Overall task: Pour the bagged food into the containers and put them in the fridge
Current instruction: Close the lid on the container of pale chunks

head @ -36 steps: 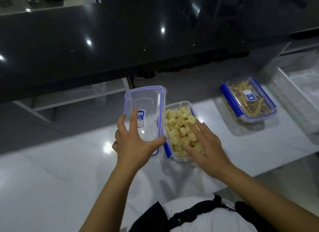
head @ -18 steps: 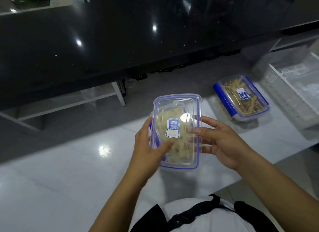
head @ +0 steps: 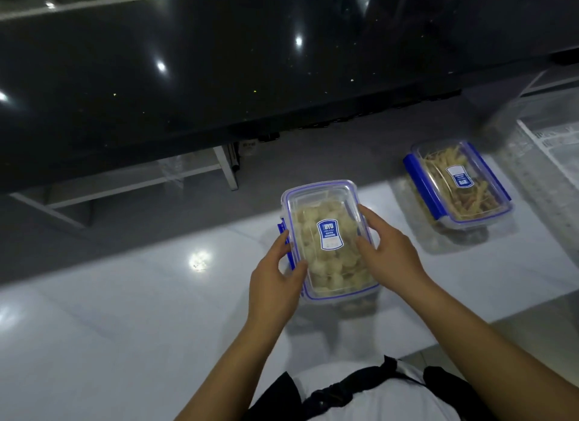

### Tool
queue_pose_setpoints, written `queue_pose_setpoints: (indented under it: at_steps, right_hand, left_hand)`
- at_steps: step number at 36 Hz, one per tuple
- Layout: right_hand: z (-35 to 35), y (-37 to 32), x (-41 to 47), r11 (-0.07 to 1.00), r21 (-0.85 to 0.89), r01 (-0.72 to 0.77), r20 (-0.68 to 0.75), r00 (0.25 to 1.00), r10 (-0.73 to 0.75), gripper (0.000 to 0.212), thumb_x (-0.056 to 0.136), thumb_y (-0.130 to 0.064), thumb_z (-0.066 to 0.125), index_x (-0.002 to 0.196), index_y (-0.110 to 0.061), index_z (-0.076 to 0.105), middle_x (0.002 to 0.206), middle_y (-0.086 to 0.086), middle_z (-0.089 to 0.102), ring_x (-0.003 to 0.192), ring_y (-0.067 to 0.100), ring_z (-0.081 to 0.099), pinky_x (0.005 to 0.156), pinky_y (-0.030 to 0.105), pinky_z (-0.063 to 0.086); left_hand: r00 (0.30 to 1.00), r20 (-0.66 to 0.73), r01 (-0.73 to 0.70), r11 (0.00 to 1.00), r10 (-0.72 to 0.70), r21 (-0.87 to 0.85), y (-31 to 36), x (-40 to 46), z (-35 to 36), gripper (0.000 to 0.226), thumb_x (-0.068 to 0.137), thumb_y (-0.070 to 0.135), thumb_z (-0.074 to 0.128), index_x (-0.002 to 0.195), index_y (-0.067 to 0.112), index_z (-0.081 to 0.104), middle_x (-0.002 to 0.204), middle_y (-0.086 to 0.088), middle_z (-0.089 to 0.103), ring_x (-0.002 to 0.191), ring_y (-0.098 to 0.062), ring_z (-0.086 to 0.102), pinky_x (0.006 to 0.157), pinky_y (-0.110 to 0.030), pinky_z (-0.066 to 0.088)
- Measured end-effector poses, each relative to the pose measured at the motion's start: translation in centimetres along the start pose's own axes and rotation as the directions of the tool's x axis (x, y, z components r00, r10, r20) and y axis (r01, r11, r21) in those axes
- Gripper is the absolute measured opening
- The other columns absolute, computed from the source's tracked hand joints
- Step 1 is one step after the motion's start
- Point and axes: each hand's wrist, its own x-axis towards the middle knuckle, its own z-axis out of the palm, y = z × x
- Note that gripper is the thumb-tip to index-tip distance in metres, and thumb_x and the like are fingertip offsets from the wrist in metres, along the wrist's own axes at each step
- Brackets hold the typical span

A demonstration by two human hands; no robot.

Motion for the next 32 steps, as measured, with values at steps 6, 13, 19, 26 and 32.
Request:
queue_pose_setpoints:
  at_steps: [6,13,19,26,32]
  right_hand:
    - [0.4,1.2,0.3,1.000,-0.018,0.010,0.029,1.000,-0.010,0.046,0.100,-0.034,0.049,0.136,-0.059,0.036,0.104,-0.021,0.057,0.086,0.008,0.057,0.066,0.018,0.043]
    - [1.0,1.9,0.6,1.000,-0.001,-0.009,0.049,0.999,0.009,0.044,0.104,-0.039,0.042,0.142,-0.058,0.032,0.107,-0.025,0.055,0.088,0.000,0.052,0.066,0.006,0.038]
    - [0.7,2.0,0.8,1.000,-0.025,-0.012,0.092,0.996,0.014,0.046,0.102,-0.048,0.042,0.145,-0.057,0.029,0.117,-0.015,0.061,0.101,0.011,0.059,0.074,0.022,0.046]
    - [0.5,1.5,1.6,0.991,0.047,-0.128,0.055,0.991,0.125,0.039,0.098,-0.051,0.049,0.137,-0.055,0.046,0.125,-0.013,0.065,0.113,0.018,0.061,0.076,0.029,0.046]
    - [-0.6,0.5,2.8,0.985,-0.128,-0.118,0.067,0.990,0.128,0.044,0.095,-0.043,0.056,0.140,-0.042,0.052,0.131,-0.007,0.065,0.113,0.021,0.063,0.077,0.030,0.045]
  left_hand:
    - [0.999,0.022,-0.024,0.998,0.023,0.065,-0.9,-0.4,0.5,0.047,0.093,0.041,0.065,0.127,0.059,0.039,0.124,0.034,0.048,0.111,0.007,0.048,0.080,0.001,0.035]
    - [1.000,0.006,-0.018,0.999,0.018,0.048,-1.6,0.3,0.4,0.049,0.091,0.043,0.066,0.130,0.061,0.042,0.119,0.043,0.048,0.105,0.014,0.050,0.081,0.004,0.035]
    - [0.999,0.037,-0.012,0.998,0.010,0.067,-2.2,0.9,0.7,0.057,0.093,0.047,0.061,0.146,0.047,0.039,0.133,0.029,0.048,0.122,0.002,0.047,0.103,-0.031,0.044]
    - [0.976,0.145,0.198,0.932,-0.160,-0.303,-1.4,1.2,0.7,0.057,0.093,0.032,0.068,0.133,0.060,0.040,0.137,0.020,0.046,0.111,0.001,0.054,0.067,-0.014,0.055]
    - [0.940,0.155,0.342,0.836,-0.305,-0.430,-1.6,1.8,0.3,0.091,0.084,0.024,0.078,0.149,0.053,0.022,0.137,0.001,0.052,0.117,-0.026,0.061,0.073,-0.040,0.063]
